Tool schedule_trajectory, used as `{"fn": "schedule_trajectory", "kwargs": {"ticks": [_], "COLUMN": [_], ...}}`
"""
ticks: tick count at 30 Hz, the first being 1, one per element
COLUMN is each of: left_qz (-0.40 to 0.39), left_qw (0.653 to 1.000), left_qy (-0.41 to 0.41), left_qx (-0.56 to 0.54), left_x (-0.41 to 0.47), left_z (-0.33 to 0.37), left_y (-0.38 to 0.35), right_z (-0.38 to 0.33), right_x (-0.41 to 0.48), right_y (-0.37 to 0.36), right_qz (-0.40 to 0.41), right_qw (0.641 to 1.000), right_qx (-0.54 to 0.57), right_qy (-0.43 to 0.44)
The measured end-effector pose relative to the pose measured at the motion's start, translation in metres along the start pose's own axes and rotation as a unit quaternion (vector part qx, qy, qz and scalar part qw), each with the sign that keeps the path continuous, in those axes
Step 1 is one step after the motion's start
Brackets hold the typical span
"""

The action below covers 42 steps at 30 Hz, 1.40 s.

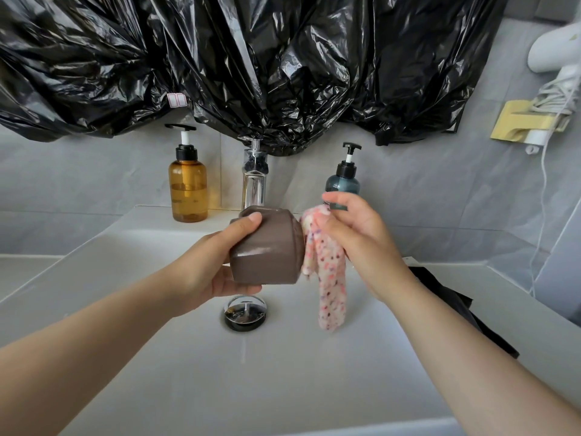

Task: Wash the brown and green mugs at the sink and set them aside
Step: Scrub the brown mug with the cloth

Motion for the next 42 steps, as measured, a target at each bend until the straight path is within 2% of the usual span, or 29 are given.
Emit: {"fn": "schedule_trajectory", "kwargs": {"ticks": [3, 8, 14, 24, 31, 34, 38, 42], "left_qz": [0.015, 0.017, -0.007, -0.043, -0.025, 0.009, 0.034, 0.055], "left_qw": [1.000, 0.999, 1.000, 0.997, 0.994, 0.990, 0.987, 0.987], "left_qy": [-0.020, -0.029, -0.028, -0.060, -0.099, -0.116, -0.127, -0.135], "left_qx": [-0.016, 0.002, 0.012, 0.035, -0.051, -0.085, -0.088, -0.060], "left_x": [0.000, 0.001, -0.002, -0.006, -0.004, -0.001, -0.001, 0.000], "left_z": [0.004, 0.002, -0.001, 0.000, 0.011, 0.014, 0.013, 0.011], "left_y": [-0.001, -0.001, -0.010, -0.015, -0.016, -0.010, -0.005, -0.001], "right_z": [-0.011, -0.022, -0.019, 0.003, 0.029, 0.029, 0.017, -0.014], "right_x": [-0.004, -0.016, -0.021, -0.009, -0.007, -0.012, -0.016, -0.019], "right_y": [0.000, -0.013, -0.021, -0.017, -0.027, -0.037, -0.036, -0.025], "right_qz": [0.034, 0.029, 0.059, 0.068, 0.032, 0.001, -0.005, -0.001], "right_qw": [0.996, 0.987, 0.986, 0.998, 0.991, 0.989, 0.993, 0.998], "right_qx": [0.007, 0.008, -0.015, 0.009, 0.047, 0.064, 0.067, 0.042], "right_qy": [0.077, 0.156, 0.152, 0.011, -0.123, -0.137, -0.092, 0.046]}}
Point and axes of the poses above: each hand's wrist, its own x-axis towards the middle knuckle, its own y-axis out of the back of the hand, z = x × y, the point moved 4 cm from there along x, towards the middle knuckle, and after that the axes turned 7 degrees about -x, right-handed, at the moved point
